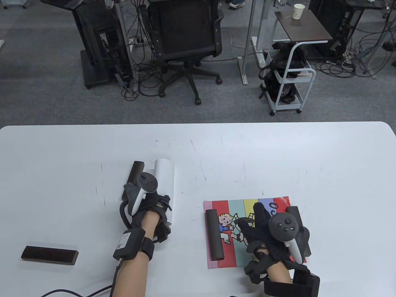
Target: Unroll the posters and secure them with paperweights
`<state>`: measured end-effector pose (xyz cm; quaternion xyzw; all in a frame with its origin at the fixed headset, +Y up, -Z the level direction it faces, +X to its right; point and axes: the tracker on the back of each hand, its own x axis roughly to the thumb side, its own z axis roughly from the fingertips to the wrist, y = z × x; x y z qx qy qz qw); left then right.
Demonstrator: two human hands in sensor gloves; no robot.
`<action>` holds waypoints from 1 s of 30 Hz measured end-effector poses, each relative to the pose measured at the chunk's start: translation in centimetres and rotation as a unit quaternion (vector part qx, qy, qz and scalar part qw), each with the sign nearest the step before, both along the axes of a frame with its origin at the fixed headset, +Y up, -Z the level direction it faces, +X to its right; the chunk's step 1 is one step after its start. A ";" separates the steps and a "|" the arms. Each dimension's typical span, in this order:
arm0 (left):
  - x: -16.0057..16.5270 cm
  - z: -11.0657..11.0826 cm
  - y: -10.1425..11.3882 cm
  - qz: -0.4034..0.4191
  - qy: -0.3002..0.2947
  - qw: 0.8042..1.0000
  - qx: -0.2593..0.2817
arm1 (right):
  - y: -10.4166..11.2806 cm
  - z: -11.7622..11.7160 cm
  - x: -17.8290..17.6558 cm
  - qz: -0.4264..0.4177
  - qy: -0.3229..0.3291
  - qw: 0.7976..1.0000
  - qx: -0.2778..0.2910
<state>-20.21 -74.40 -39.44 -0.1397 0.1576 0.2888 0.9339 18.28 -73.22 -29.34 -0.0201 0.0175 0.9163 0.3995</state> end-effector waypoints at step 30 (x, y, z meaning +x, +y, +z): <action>1.9 11.7 -0.3 -0.454 -0.139 0.878 0.065 | 3.8 0.4 -8.4 0.152 0.123 0.978 0.067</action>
